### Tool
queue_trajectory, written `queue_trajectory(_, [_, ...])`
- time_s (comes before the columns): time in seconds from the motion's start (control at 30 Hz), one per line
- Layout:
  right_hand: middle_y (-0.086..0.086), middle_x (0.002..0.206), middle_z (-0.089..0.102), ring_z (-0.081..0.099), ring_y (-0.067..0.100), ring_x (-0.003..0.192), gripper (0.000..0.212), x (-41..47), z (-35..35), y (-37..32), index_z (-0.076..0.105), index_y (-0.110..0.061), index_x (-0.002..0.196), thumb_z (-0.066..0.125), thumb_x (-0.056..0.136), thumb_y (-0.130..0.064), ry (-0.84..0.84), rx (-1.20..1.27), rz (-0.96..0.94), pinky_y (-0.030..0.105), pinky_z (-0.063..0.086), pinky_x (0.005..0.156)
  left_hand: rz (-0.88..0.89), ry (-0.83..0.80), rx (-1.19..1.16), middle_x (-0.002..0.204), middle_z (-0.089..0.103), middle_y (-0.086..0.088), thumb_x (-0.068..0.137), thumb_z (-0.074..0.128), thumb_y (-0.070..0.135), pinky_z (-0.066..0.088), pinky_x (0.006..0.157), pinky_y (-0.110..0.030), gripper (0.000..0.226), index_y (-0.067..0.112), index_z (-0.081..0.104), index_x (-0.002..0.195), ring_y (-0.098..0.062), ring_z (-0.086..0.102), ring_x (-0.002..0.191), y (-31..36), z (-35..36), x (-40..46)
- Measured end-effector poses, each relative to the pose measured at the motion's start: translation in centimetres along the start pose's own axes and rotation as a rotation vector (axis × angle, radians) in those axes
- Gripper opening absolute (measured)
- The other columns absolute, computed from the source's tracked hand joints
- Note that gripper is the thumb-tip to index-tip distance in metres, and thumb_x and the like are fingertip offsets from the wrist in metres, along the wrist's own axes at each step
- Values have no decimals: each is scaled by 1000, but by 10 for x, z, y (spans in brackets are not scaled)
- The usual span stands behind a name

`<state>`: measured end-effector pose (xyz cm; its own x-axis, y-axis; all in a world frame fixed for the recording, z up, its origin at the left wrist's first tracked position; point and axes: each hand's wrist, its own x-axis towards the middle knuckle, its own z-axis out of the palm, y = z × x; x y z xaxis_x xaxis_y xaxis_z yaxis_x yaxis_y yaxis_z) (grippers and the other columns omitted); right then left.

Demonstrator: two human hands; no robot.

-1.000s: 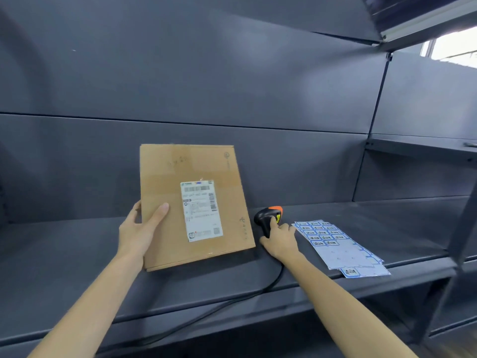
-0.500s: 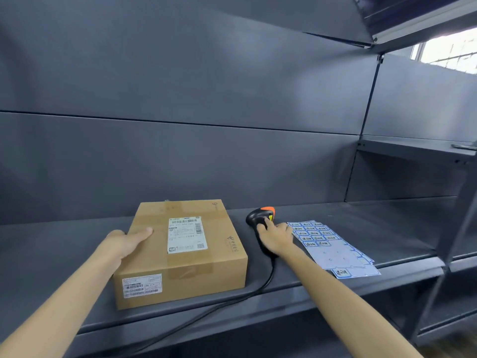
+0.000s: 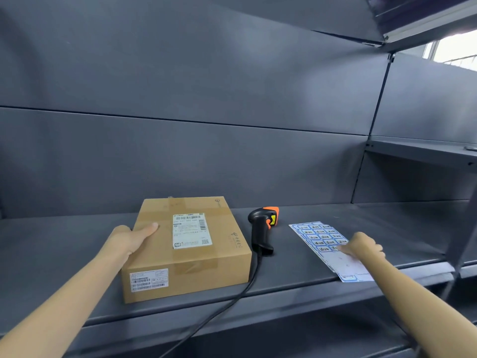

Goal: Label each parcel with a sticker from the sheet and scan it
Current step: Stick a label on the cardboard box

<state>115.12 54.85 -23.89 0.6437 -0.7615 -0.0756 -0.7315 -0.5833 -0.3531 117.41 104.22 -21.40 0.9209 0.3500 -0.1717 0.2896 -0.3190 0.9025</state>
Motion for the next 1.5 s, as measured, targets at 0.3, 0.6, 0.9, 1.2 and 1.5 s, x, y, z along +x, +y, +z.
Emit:
queue_trajectory(0.3, [23, 104, 63, 55, 38, 96, 17, -4, -10, 6, 64, 0, 90, 70, 78, -10, 193, 349, -27, 41, 47, 84, 231, 338, -97, 133, 52, -15, 89, 65, 26, 40, 98, -43, 51, 3, 48, 130, -34, 49, 122, 1, -5, -11])
queue_trajectory(0.6, [9, 102, 69, 63, 26, 90, 11, -101, -56, -50, 62, -13, 96, 66, 86, -15, 167, 1083, -501, 43, 52, 81, 436, 139, -731, 116, 65, -2, 84, 68, 19, 47, 92, -31, 22, 19, 61, 105, -16, 64, 98, 37, -9, -65])
queue_trajectory(0.9, [5, 102, 74, 72, 21, 90, 29, -237, -25, -127, 57, -10, 112, 70, 86, -11, -493, 1457, -691, 33, 59, 75, 238, -535, -798, 97, 74, -2, 76, 67, 43, 56, 67, -29, 40, 13, 65, 103, -17, 72, 88, 44, 10, -113])
queue_trajectory(1.2, [-18, 125, 43, 31, 4, 118, 42, -264, 22, -146, 57, -25, 126, 70, 86, -24, 187, 725, -1241, 17, 22, 102, 307, -389, -684, 111, 71, -9, 96, 52, 10, 49, 95, -50, 24, 10, 65, 116, -31, 65, 106, 21, -6, -115])
queue_trajectory(1.5, [-14, 98, 68, 53, 13, 98, 12, -265, 20, -154, 74, -23, 97, 66, 88, -22, 203, 549, -1305, 27, 29, 86, 287, -321, -622, 109, 71, -9, 94, 57, 14, 51, 89, -44, 20, 11, 66, 112, -30, 66, 103, 18, 1, -114])
